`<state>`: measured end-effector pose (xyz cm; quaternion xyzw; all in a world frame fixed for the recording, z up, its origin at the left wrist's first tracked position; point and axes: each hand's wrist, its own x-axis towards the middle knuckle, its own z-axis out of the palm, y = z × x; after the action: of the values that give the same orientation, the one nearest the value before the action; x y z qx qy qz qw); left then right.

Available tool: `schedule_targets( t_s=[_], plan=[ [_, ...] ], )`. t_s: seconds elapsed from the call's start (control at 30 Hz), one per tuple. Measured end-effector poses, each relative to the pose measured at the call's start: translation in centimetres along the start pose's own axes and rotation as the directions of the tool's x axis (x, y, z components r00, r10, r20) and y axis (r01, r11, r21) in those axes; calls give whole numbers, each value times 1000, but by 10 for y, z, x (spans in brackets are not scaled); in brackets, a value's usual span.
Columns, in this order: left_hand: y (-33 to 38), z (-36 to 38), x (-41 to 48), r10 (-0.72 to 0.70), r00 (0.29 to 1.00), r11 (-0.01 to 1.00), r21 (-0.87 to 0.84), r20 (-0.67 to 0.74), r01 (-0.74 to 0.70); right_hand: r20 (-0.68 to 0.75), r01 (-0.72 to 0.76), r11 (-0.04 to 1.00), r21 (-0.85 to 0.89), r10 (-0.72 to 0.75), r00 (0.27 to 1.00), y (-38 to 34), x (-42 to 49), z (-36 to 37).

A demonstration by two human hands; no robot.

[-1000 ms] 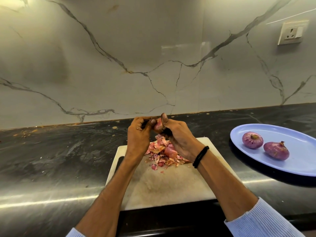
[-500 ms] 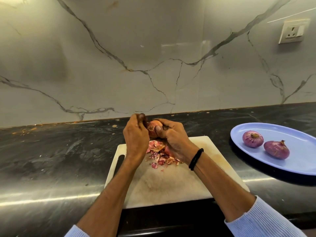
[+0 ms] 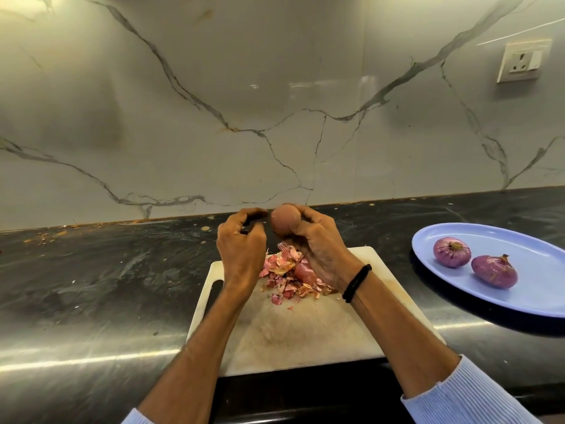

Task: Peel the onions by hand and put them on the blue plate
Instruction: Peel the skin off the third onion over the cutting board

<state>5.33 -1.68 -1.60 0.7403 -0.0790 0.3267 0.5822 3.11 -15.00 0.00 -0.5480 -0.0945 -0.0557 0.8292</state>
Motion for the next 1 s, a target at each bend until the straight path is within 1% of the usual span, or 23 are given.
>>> schedule_targets(
  t_s=[0.17, 0.27, 0.37, 0.5, 0.6, 0.67, 0.8, 0.93, 1.0],
  plan=[
    [-2, 3, 0, 92, 990, 995, -40, 105, -88, 0, 63, 997, 34, -63, 998, -1, 2, -1],
    [0, 3, 0, 131, 984, 991, -50, 122, -126, 25, 92, 994, 50, -94, 995, -1, 3, -2],
    [2, 1, 2, 97, 986, 992, -95, 136, -84, 79, 76, 996, 39, -79, 994, 1, 5, -6],
    [6, -3, 1, 56, 986, 986, -163, 156, -30, 77, 101, 994, -48, -97, 992, 3, 9, -10],
    [12, -5, 0, 35, 975, 967, -255, 219, 23, 72, 102, 992, -77, -97, 993, 3, 9, -9],
    [14, -6, -1, 38, 963, 957, -286, 268, 42, 84, 108, 991, -82, -101, 991, 2, 8, -9],
    [12, -7, 0, 34, 952, 957, -283, 303, 56, 94, 80, 995, -54, -75, 993, 1, 6, -9],
    [9, -6, 0, 68, 953, 968, -252, 296, 10, 45, 43, 998, -40, -41, 998, 3, 6, -8],
    [9, -6, 0, 54, 949, 967, -253, 309, 27, 28, 17, 1000, 6, -18, 999, 2, 5, -6]
  ],
)
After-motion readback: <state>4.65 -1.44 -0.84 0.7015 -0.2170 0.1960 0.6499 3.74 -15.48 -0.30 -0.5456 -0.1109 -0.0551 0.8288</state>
